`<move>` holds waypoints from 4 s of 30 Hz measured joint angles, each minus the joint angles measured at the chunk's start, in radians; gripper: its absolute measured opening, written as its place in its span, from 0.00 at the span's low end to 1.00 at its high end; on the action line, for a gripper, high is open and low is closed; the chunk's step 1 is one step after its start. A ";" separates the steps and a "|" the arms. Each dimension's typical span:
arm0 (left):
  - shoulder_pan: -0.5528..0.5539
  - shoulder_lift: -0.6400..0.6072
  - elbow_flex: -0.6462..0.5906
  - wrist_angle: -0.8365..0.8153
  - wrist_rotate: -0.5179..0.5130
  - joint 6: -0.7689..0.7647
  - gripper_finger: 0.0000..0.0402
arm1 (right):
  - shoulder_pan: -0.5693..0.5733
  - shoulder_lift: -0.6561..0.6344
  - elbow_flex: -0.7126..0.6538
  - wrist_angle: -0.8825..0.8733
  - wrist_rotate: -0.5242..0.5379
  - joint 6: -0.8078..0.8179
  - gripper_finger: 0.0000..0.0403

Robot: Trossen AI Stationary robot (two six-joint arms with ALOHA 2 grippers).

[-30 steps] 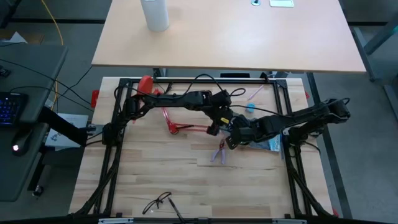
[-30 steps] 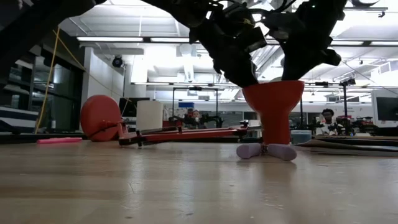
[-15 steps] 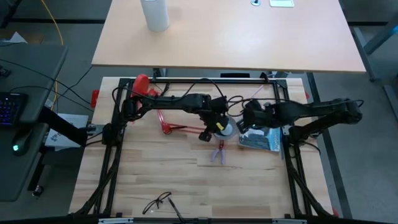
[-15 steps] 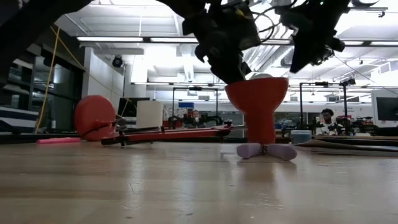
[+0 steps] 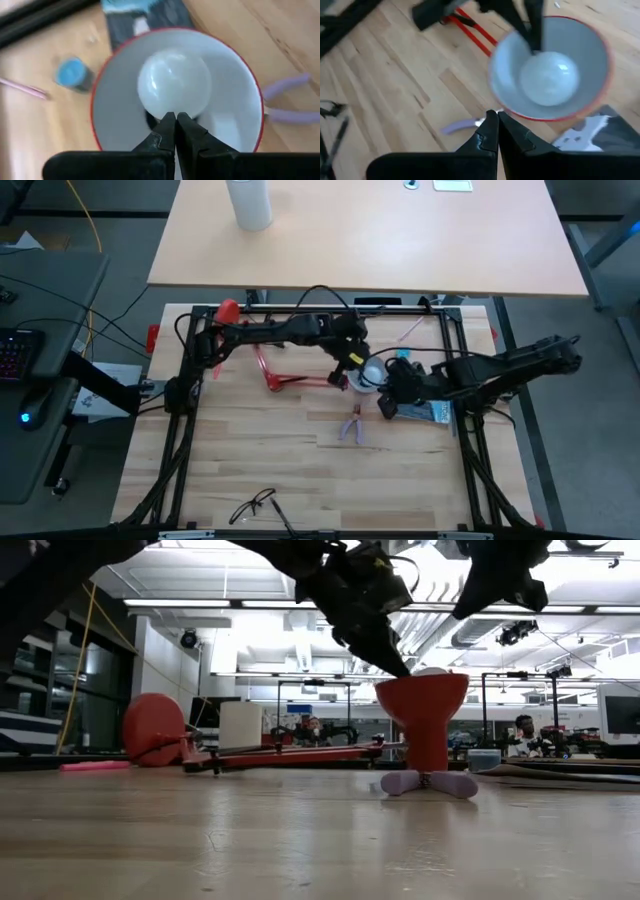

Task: Screw lightbulb
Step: Remove the lightbulb from the lamp socket

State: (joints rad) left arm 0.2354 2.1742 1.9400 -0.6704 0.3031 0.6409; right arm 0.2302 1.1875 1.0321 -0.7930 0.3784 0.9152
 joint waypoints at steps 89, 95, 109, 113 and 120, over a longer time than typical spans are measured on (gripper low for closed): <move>-0.027 -0.010 0.002 0.064 -0.059 0.087 0.00 | -0.042 0.233 0.001 0.168 -0.112 -0.103 0.00; -0.031 -0.010 -0.065 0.074 -0.067 0.086 0.00 | -0.045 0.286 0.003 0.181 -0.077 -0.080 0.00; -0.051 -0.021 -0.106 0.024 -0.112 0.004 0.00 | -0.107 0.229 0.001 0.045 -0.080 -0.153 0.00; -0.057 -0.033 -0.107 -0.029 -0.089 -0.041 0.00 | -0.159 0.186 0.000 -0.022 -0.064 -0.231 0.00; -0.082 -0.084 -0.110 -0.133 -0.046 -0.074 0.00 | -0.309 0.116 0.000 -0.047 -0.034 -0.397 0.00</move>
State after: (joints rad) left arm 0.1533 2.0905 1.8301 -0.8033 0.2573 0.5669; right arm -0.0792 1.3035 1.0317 -0.8405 0.3441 0.5184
